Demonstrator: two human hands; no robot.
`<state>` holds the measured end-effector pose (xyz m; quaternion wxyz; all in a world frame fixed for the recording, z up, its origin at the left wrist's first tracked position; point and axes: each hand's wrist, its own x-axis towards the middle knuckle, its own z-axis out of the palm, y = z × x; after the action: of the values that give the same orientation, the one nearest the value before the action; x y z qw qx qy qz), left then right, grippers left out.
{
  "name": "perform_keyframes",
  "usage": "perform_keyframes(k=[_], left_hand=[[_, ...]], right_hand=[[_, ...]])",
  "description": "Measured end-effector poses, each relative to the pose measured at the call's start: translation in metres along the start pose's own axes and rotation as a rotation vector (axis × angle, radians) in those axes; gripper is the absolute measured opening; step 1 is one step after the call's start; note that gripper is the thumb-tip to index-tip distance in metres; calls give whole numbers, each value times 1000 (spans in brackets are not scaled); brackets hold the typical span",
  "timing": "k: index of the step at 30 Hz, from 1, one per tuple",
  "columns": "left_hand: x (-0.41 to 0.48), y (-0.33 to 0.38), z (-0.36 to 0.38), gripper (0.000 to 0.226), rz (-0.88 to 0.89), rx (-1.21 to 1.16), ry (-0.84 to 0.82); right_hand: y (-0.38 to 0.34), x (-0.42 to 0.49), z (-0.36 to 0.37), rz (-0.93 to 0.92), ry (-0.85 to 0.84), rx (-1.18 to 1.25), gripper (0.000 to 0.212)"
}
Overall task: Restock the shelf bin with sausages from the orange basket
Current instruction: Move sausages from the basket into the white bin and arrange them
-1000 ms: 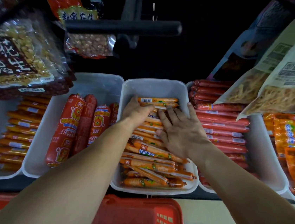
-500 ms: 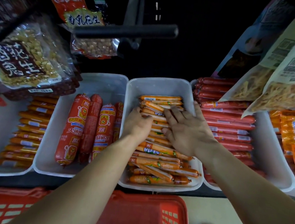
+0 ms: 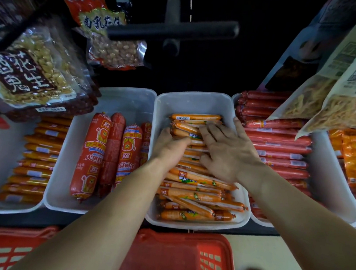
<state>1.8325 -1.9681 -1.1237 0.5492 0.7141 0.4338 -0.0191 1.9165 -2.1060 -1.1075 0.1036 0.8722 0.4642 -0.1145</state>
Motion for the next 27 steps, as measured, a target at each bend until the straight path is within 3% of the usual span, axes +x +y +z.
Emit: perform_keyframes(k=[3, 8, 13, 17, 20, 23, 27], left_hand=[[5, 5, 4, 72, 47, 61, 59], [6, 2, 2, 41, 127, 194, 25], [11, 2, 5, 51, 50, 226, 28], [8, 5, 4, 41, 67, 236, -39], [4, 6, -2, 49, 79, 269, -61], [-9, 11, -12, 62, 164, 386, -21], [-37, 1, -30, 60, 440, 520, -151]], right_hand=[[-1, 7, -2, -23, -43, -23, 74], [4, 8, -1, -96, -24, -14, 69], [1, 2, 1, 2, 9, -25, 75], [3, 6, 2, 7, -38, -73, 66], [1, 15, 2, 45, 23, -60, 64], [2, 5, 3, 43, 106, 104, 71], [7, -18, 7, -107, -30, 29, 74]])
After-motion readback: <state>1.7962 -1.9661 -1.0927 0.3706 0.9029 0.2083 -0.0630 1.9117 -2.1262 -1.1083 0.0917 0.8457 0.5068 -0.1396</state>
